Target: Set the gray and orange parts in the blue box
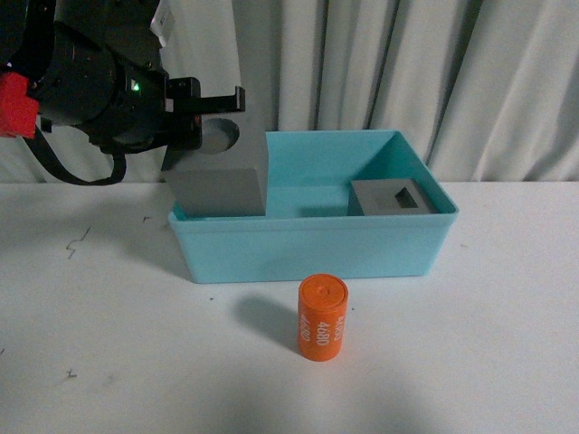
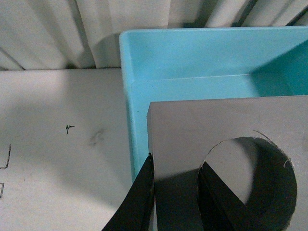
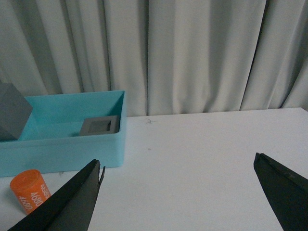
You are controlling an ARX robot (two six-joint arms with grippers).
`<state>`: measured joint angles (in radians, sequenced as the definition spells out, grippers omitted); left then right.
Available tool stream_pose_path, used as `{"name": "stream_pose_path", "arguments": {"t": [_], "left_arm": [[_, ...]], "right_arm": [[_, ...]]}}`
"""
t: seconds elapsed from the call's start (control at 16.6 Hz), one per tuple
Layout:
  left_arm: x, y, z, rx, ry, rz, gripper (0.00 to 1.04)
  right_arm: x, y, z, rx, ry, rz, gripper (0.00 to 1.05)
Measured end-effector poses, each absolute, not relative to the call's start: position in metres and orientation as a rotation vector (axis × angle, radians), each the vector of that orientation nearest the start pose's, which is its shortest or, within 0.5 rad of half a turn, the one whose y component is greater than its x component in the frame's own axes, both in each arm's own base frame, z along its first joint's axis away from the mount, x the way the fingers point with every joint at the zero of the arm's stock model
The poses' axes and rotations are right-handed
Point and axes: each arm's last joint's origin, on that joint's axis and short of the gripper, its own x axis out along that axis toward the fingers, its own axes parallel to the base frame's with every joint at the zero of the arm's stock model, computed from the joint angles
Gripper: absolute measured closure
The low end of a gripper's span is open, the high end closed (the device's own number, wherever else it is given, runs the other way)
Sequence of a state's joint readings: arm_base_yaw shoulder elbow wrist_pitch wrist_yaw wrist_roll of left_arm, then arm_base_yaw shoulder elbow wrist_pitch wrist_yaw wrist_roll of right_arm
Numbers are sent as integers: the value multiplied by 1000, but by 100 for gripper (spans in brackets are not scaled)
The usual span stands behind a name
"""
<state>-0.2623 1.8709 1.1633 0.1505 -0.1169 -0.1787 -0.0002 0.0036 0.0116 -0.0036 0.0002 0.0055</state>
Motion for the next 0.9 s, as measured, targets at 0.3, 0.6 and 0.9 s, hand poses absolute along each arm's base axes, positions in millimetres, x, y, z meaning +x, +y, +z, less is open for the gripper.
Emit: {"name": "stream_pose_path", "arguments": {"t": [0.3,0.6,0.9], "left_arm": [[360,-78,189,-142,605,-59,28],[211,-24,204,-543,685,99,7],[122,-8,175,-659,727,265,7]], "right_arm": [[97,0,167,6,-4,0,6],[97,0,167,6,-4,0,6],[97,0,167,6,-4,0,6]]}}
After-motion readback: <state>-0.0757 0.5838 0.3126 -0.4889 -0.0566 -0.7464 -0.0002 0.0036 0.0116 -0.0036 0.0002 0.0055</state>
